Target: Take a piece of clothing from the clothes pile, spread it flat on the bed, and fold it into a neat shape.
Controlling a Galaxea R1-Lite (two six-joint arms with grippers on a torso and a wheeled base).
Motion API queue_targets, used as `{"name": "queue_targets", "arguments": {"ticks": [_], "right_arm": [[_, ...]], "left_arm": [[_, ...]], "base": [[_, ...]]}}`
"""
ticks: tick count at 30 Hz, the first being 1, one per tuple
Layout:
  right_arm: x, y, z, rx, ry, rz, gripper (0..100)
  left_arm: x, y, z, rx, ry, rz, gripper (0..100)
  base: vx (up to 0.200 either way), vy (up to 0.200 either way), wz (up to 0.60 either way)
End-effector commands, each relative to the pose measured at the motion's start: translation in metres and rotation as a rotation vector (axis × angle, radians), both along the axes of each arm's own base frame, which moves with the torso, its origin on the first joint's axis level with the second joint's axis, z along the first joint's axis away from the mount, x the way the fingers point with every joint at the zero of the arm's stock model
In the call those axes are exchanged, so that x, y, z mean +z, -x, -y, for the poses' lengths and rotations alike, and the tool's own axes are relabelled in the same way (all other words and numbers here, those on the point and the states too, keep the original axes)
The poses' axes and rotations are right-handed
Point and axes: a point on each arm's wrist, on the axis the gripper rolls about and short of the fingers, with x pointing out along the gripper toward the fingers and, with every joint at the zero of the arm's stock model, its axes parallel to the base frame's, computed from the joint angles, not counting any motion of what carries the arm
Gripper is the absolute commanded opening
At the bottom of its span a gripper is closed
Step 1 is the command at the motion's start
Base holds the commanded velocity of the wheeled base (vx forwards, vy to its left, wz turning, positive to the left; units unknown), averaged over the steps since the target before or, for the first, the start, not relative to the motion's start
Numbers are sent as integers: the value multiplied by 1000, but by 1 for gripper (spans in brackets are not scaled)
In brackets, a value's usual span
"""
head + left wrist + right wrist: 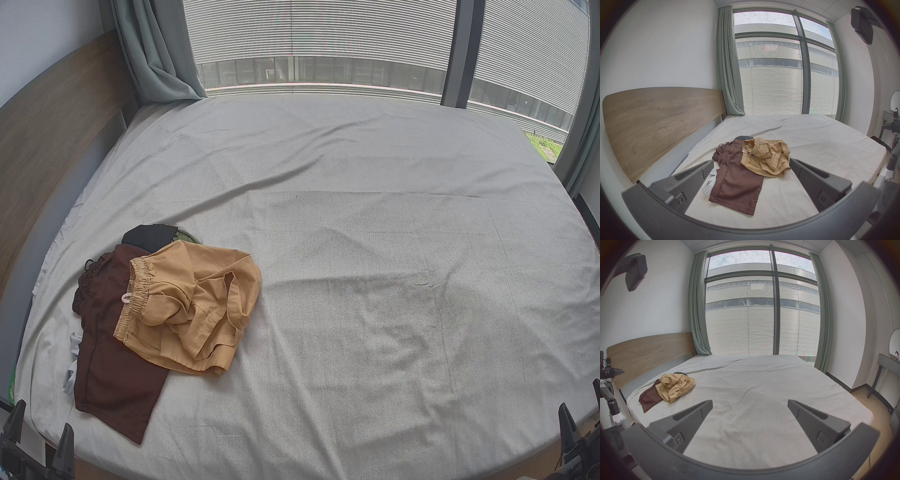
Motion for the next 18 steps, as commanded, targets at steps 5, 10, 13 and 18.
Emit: {"name": "queue_targets", "arguments": {"ticks": [5,10,13,18], "right_arm": [[-5,0,0,-2,-1,-2,100],[-5,0,0,-3,-4,-2,100],[-5,0,0,-3,-4,-2,100],[-5,0,0,-5,-8,-2,100]], "left_arm": [[-5,0,0,1,7,-1,100],[-5,0,0,-12,-2,3,100],[-4,0,0,-12,-2,6,100],[18,6,0,-15,9,120,100]], "base": [[0,0,0],[0,0,0],[0,0,0],[0,0,0]]}}
